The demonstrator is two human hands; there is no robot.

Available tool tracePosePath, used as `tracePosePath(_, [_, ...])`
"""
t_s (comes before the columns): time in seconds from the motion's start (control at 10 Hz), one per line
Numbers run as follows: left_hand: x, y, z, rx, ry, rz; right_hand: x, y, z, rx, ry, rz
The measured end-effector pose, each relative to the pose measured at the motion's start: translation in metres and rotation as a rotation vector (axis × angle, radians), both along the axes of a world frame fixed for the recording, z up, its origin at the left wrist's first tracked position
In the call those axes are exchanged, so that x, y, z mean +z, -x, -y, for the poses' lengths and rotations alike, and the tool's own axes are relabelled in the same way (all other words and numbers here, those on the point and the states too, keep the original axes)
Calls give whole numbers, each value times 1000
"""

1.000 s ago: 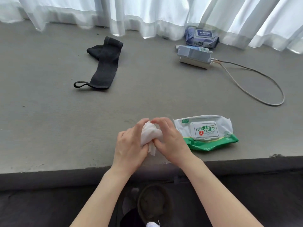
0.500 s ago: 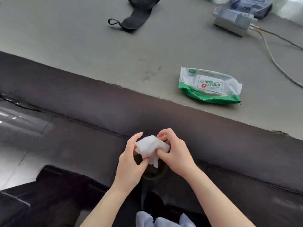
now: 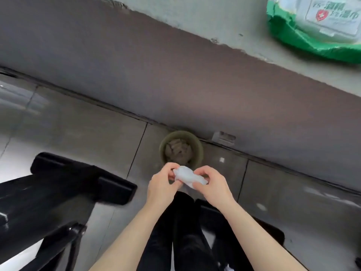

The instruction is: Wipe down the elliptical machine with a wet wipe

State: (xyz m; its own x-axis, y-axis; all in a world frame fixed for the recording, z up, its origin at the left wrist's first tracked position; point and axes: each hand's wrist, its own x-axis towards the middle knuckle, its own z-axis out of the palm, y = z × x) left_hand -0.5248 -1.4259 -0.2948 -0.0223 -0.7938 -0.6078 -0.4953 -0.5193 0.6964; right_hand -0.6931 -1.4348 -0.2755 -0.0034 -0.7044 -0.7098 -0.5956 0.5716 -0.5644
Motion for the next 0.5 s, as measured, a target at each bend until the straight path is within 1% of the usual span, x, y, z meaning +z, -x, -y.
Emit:
tracePosePath(0.1, [-43,6,19,-19,-66,-14,-48,-1,14,-110,-10,-59])
tracePosePath(0.2, [-75,2,30,36,-57,118,-92,-3,30,-174,-51,-101])
tracePosePath(0.3, [-90,-15,30,117,-72,241,-124,-8,42,-221,-100,-121])
tracePosePath(0.4, [-104,-31,20,163,-97,192,-154,-14,51,-241,-172,-128])
tracePosePath(0.5, [-111,-40,11,167,-145,180,-165,-24,48,-176,-200,-159])
